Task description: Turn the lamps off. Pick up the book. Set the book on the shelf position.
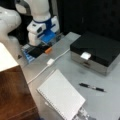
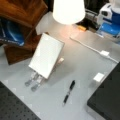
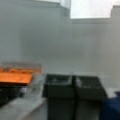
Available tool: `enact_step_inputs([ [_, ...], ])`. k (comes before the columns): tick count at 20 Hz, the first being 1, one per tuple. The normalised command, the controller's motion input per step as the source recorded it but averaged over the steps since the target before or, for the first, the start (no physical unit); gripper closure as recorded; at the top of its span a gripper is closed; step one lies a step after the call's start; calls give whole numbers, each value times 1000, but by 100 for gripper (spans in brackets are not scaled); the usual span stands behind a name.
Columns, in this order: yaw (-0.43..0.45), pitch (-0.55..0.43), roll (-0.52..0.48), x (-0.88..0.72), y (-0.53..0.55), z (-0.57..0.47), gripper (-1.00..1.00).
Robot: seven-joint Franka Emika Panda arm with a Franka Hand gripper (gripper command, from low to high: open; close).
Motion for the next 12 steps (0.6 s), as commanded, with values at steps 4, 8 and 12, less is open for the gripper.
enact_step_inputs([
  [4, -94, -78, 100, -116, 77, -9, -100],
  [8, -94, -70, 96, -135, 74, -37, -100],
  [12, -91, -89, 88, -149, 52, -100, -100],
])
